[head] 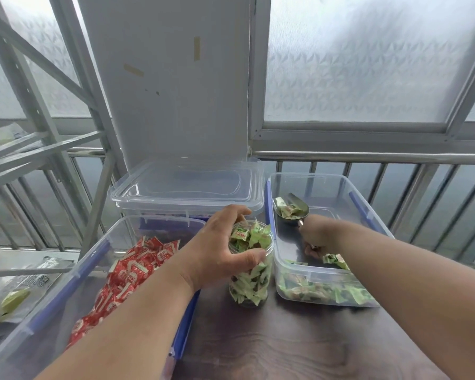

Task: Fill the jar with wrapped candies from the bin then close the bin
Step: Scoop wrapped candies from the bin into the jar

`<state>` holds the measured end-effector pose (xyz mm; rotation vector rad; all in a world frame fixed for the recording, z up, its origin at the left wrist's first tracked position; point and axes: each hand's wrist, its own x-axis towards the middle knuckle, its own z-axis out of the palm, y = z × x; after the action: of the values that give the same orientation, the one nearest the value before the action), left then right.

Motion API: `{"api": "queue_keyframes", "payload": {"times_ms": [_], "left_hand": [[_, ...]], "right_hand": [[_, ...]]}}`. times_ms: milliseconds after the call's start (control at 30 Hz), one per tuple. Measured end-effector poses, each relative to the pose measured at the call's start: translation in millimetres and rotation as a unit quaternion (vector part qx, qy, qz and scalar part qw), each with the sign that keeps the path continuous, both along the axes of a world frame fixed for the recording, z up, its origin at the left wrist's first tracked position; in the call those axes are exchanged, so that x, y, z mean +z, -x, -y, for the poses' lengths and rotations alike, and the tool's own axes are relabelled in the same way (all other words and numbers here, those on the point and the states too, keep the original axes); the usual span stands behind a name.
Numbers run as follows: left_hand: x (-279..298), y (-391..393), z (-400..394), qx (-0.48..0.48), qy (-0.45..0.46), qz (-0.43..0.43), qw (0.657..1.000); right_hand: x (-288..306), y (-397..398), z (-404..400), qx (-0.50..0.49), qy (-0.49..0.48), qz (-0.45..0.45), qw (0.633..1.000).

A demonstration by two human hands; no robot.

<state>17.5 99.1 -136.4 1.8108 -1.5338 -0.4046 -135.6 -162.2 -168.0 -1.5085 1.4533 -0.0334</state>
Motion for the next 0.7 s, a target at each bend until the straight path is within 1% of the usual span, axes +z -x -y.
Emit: {"api": "queue_keyframes", "payload": {"times_ms": [67, 100, 233, 367, 433, 533, 633, 700], "left_hand": [[1, 0, -1, 0.002, 0.001, -0.008, 1.0], [1, 1, -1, 0.003, 0.001, -0.012, 1.0], [1, 1, -2, 0.004, 0.006, -0.021, 1.0], [1, 1, -2, 0.001, 0.002, -0.019, 1.0], [1, 1, -2, 0.001, 0.007, -0.022, 1.0], [0, 0, -3, 0.006, 0.017, -0.016, 1.0], [-2, -2, -5, 0.014, 0.045, -0.025, 0.999], [-3, -2, -6, 0.019, 0.074, -0.025, 0.997]], "right_hand": [[10, 3, -1, 0.014, 0.034, 0.002, 0.999], [16, 6, -1, 0.026, 0.065, -0.003, 0.998], [53, 33, -14, 0.079, 0.157, -0.024, 0.984], [83, 65, -29, 0.08, 0.185, 0.016, 0.979], [101, 78, -44, 0.11, 0.217, 0.026, 0.97], [123, 93, -67, 0.152, 0.24, 0.048, 0.958], [136, 99, -87, 0.187, 0.253, 0.064, 0.947], [142, 99, -101, 0.206, 0.272, 0.057, 0.938]]}}
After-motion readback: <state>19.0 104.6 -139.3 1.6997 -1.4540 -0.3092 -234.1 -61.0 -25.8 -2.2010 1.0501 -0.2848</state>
